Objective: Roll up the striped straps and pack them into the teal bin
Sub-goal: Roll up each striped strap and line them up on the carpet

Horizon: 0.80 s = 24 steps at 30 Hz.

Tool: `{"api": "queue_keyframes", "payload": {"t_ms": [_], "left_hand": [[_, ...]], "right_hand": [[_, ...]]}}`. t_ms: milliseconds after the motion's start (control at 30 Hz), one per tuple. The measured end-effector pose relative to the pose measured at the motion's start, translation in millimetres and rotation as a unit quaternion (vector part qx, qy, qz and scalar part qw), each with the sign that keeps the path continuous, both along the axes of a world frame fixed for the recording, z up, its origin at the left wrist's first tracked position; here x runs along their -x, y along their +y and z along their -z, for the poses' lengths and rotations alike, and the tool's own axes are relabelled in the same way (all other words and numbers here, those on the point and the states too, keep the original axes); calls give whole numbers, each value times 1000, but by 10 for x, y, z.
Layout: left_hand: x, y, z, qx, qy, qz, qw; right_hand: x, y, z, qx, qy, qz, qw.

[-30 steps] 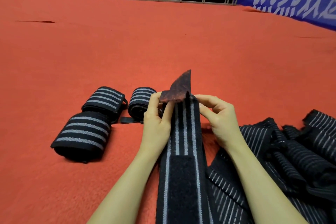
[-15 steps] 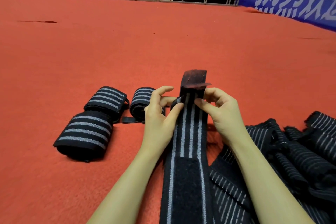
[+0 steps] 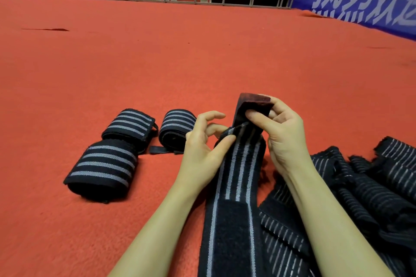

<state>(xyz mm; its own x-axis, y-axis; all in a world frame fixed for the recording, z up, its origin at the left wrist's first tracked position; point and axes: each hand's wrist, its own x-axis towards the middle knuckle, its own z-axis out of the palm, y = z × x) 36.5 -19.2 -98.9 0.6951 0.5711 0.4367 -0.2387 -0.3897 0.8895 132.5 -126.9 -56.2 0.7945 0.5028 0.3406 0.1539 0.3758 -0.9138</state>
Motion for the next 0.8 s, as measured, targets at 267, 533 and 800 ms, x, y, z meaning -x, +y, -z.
{"api": "queue_keyframes", "payload": {"t_ms": [267,533,800], "left_hand": [[-17,9,12,-7,0,47,999],[-15,53,19,66,-25,8,997],[7,63,29,48,-10,30,998]], "right_hand": [[-7,-3,-50,-5,-21,105,994],[-115,-110,34,112,-58,-20,992],[-67,-56,39,97,-49,7,994]]}}
